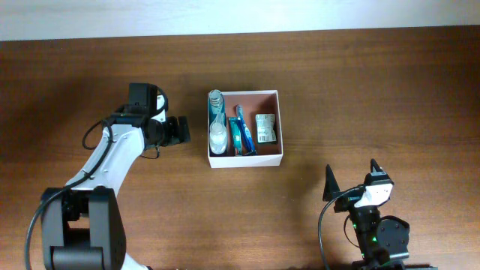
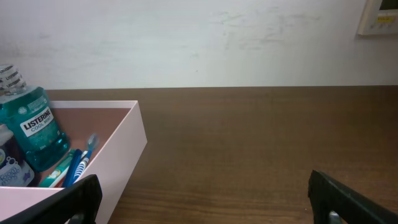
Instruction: Pack container
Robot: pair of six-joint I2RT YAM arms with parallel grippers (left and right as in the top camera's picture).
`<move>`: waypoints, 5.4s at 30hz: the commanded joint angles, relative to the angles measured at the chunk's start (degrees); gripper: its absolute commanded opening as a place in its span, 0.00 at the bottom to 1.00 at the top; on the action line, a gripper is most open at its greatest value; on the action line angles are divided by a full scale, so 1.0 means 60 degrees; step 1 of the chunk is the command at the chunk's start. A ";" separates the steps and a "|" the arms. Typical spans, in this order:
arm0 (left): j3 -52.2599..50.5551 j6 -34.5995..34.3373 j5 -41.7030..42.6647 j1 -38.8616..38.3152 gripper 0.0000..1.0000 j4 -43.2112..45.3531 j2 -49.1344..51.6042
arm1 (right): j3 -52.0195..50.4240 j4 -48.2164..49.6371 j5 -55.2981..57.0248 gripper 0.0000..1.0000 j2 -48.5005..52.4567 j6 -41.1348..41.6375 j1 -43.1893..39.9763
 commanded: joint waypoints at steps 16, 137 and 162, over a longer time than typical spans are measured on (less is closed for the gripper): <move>0.0058 -0.0011 -0.0044 -0.0022 0.99 -0.0040 -0.5064 | -0.0044 -0.0051 -0.0117 0.99 -0.0106 0.0102 -0.0087; -1.0910 0.2226 -0.1712 0.0189 1.00 0.5045 -1.6673 | -0.0044 -0.0051 -0.0117 0.99 -0.0106 0.0102 -0.0087; -1.0910 0.2226 -0.1712 0.0189 1.00 0.5045 -1.6677 | -0.0044 -0.0051 -0.0117 0.99 -0.0106 0.0102 -0.0087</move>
